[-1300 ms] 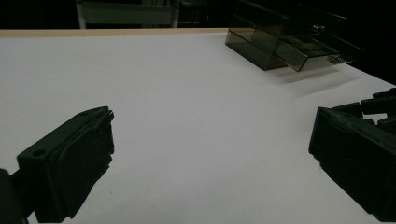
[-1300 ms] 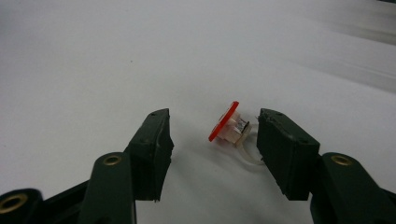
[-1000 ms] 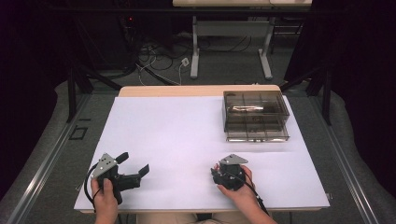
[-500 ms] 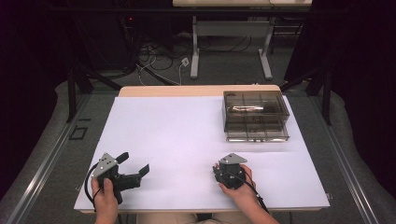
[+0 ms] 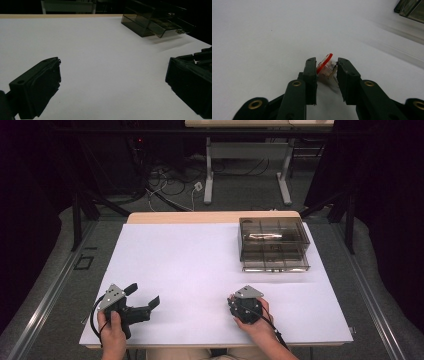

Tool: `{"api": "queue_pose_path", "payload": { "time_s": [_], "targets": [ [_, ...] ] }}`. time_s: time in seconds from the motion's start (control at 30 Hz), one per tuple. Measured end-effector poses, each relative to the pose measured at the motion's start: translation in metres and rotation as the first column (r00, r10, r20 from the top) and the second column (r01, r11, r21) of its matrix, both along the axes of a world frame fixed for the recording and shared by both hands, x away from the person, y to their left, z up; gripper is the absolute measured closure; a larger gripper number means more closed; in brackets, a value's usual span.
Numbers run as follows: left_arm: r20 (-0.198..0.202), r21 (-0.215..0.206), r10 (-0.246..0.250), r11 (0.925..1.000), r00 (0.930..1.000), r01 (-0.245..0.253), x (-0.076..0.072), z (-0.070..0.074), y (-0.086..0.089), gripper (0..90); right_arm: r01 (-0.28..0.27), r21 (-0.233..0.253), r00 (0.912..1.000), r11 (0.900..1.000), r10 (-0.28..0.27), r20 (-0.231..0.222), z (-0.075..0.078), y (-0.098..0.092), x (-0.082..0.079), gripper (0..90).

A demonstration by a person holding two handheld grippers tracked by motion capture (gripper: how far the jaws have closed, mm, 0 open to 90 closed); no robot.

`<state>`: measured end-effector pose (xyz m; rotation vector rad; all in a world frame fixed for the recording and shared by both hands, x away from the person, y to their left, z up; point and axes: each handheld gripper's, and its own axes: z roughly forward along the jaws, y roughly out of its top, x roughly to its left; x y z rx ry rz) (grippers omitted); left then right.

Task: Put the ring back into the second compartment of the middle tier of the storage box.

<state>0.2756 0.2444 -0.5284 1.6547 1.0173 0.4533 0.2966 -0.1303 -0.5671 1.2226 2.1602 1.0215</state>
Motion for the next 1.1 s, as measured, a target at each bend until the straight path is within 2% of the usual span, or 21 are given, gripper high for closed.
{"api": "queue_pose_path", "payload": {
  "time_s": [0.2,0.4,0.47,0.53,0.57,0.63,0.67,0.73,0.77,0.83,0.87,1.0,1.1],
  "targets": [
    [0.000,-0.002,0.001,1.0000,1.0000,-0.001,0.000,0.000,0.000,0.0,-0.007,-0.001,1.0000,1.000,0.007,0.001,0.001,0.000,-0.001,70.4],
    [-0.002,-0.002,0.001,1.0000,1.0000,-0.001,0.000,0.000,0.000,0.0,-0.002,0.014,1.0000,1.000,0.002,-0.005,0.003,-0.001,0.000,70.4],
    [-0.003,-0.004,0.001,1.0000,1.0000,-0.001,0.000,0.000,0.000,0.0,-0.005,0.021,1.0000,1.000,0.005,0.005,0.003,-0.002,0.000,70.4],
    [-0.004,-0.005,0.002,1.0000,1.0000,-0.002,0.000,-0.001,0.000,0.0,-0.006,0.017,1.0000,1.000,0.006,-0.005,0.005,-0.003,0.000,70.4],
    [-0.004,-0.006,0.002,1.0000,1.0000,-0.002,0.000,-0.001,0.000,0.0,-0.003,0.028,1.0000,1.000,0.003,0.006,0.004,-0.003,0.001,70.4],
    [-0.005,-0.005,0.001,1.0000,1.0000,-0.002,0.001,-0.001,0.000,0.0,-0.002,0.027,1.0000,1.000,0.002,0.000,0.006,-0.004,0.001,70.5],
    [-0.005,-0.005,0.001,1.0000,1.0000,-0.001,0.001,-0.001,0.000,0.0,0.004,0.044,1.0000,0.999,-0.004,0.004,0.007,-0.004,0.001,70.4],
    [-0.006,-0.006,0.002,1.0000,1.0000,-0.002,0.001,-0.001,-0.001,0.0,-0.001,0.039,1.0000,0.999,0.001,-0.001,0.008,-0.005,0.001,70.4],
    [-0.006,-0.006,0.001,1.0000,1.0000,-0.002,0.001,-0.001,-0.001,0.0,0.002,0.050,1.0000,0.999,-0.002,0.008,0.008,-0.005,0.001,70.4],
    [-0.006,-0.007,0.001,1.0000,1.0000,-0.001,0.001,-0.001,-0.001,0.0,0.007,0.052,1.0000,0.999,-0.006,-0.007,0.012,-0.006,0.001,70.4],
    [-0.005,-0.006,0.001,1.0000,1.0000,-0.001,0.001,-0.001,0.000,0.0,0.009,0.070,0.9999,0.998,-0.010,0.010,0.011,-0.006,0.002,70.5],
    [-0.005,-0.006,0.001,1.0000,1.0000,-0.001,0.001,-0.001,0.000,0.0,0.012,0.071,0.9999,0.997,-0.013,0.011,0.017,-0.008,0.003,70.4],
    [-0.006,-0.003,0.001,1.0000,1.0000,-0.001,0.001,-0.001,0.000,0.0,0.015,0.084,0.9994,0.996,-0.018,0.031,0.019,-0.008,0.004,70.4]
  ]
}}
